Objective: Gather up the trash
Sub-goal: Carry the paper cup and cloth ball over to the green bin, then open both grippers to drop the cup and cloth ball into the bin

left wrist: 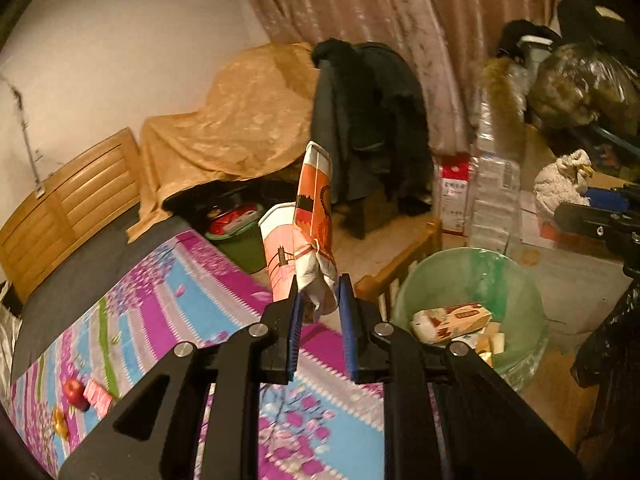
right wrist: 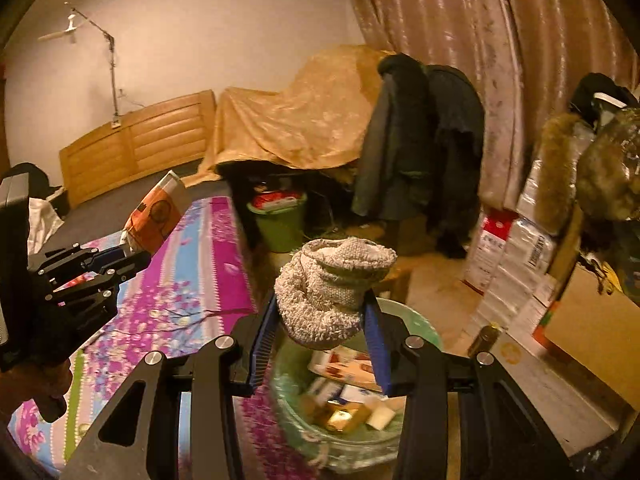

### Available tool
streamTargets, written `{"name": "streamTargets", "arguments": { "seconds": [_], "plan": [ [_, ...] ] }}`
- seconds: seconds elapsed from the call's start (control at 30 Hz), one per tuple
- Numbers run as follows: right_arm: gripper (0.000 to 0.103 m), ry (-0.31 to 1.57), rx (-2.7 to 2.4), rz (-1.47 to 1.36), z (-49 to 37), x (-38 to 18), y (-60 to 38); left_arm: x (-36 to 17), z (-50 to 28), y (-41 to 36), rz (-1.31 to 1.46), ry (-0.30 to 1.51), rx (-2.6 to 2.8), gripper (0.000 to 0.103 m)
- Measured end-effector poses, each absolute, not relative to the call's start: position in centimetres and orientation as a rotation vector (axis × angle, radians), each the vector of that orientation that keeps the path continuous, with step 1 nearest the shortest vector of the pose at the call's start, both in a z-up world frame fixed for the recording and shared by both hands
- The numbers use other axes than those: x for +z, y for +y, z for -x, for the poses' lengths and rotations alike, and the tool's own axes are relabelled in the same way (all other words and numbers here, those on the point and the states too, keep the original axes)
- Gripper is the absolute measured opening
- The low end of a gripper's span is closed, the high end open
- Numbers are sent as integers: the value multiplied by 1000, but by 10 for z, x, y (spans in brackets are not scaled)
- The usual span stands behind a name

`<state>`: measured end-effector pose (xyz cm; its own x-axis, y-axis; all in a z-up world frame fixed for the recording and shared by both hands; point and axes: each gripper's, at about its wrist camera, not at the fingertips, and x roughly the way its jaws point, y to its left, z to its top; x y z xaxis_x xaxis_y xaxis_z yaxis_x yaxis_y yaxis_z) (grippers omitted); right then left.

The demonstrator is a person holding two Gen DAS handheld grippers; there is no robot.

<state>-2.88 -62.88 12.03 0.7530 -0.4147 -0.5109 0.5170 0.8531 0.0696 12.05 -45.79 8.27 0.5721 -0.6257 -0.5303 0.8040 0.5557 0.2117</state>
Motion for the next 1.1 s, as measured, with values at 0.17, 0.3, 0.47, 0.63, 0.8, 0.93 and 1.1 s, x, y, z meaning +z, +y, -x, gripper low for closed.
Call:
{"name": "streamTargets", "arguments": {
  "seconds": [0.17, 0.3, 0.47, 0.63, 0.8, 0.93, 1.1],
  "plan": [
    [43, 541, -547, -246, 31, 102, -652, 74, -109, -490, -520, 417, -921, 16],
    [43, 567, -570, -268, 33, 87, -666, 66, -103, -508, -544, 429, -958, 16],
    [43, 590, -591, -279, 37, 77, -673, 54, -98, -526, -572, 453, -983, 16],
    [43, 603, -606, -291, 41, 68, -680, 44, -95, -536, -588, 474, -997, 16],
    [43, 612, -606, -291, 38, 62, -681, 35, -94, -541, -606, 487, -1000, 16],
    [43, 618, -604, -290, 34, 58, -682, 30, -94, -544, -615, 495, -997, 16],
    [43, 620, -605, -291, 31, 56, -682, 27, -96, -548, -622, 504, -996, 16]
  ]
}}
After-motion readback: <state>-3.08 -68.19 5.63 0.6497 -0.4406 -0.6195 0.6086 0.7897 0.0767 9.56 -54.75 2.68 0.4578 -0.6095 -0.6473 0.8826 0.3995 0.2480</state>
